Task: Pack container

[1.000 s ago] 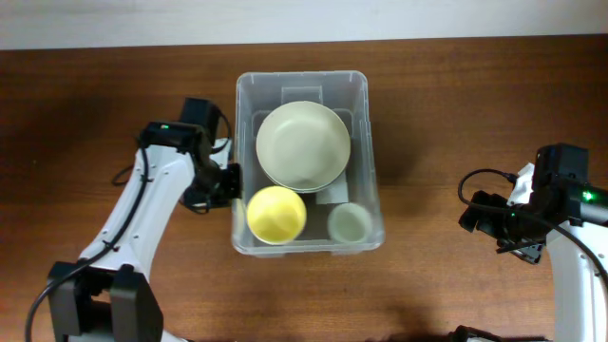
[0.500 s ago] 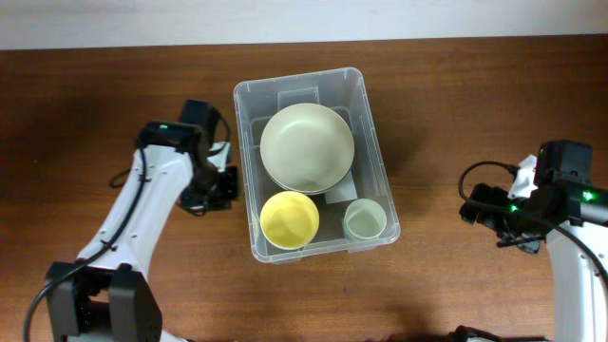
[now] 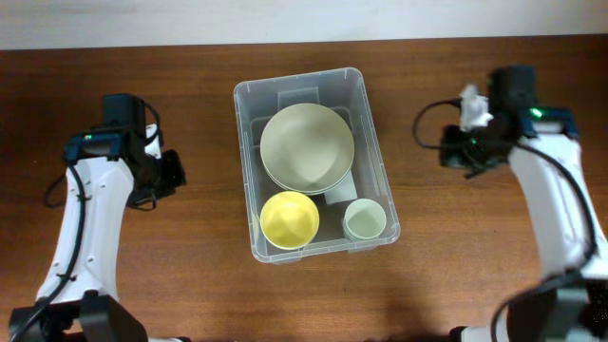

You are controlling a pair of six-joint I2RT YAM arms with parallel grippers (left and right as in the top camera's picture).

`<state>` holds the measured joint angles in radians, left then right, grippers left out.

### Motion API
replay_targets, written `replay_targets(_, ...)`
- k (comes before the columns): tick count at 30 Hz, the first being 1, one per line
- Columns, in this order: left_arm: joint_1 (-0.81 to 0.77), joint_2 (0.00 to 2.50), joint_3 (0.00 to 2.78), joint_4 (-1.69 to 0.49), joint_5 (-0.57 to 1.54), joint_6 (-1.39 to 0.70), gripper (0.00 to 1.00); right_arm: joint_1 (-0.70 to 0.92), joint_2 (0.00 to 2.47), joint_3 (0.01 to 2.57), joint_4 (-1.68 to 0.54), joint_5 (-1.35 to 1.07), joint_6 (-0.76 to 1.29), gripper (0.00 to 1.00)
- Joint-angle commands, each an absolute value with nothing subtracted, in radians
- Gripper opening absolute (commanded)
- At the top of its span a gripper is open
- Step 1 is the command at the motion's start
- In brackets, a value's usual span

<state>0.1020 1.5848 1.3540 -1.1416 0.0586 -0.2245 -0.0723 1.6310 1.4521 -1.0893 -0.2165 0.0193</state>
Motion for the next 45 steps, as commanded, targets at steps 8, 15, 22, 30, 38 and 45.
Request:
replay_targets(8,0.128,1.514,1.37,-1.1,0.018,-0.215,0.0,0.124,1.833,1.479,-1.041,-0.261,-0.054,0.07)
replay_targets(15,0.128,1.514,1.37,-1.1,0.018,-0.215,0.01,0.204,1.843,1.481,-1.029,-0.289,-0.074,0.07)
replay_targets(22,0.128,1.514,1.37,-1.1,0.018,-0.215,0.01,0.189,1.843,1.483,-1.019,-0.38,-0.072,0.07)
replay_targets(30,0.128,1.514,1.37,-1.1,0.018,-0.215,0.01,0.187,1.843,1.483,-1.01,-0.445,-0.028,0.07)
replay_targets(38,0.128,1.514,1.37,-1.101,0.018,-0.214,0.0,0.187,1.843,1.483,-0.997,-0.434,0.092,0.07)
replay_targets(45,0.128,1.514,1.37,-1.102,0.019,-0.208,0.0,0.187,1.843,1.483,-1.008,-0.377,0.183,0.07)
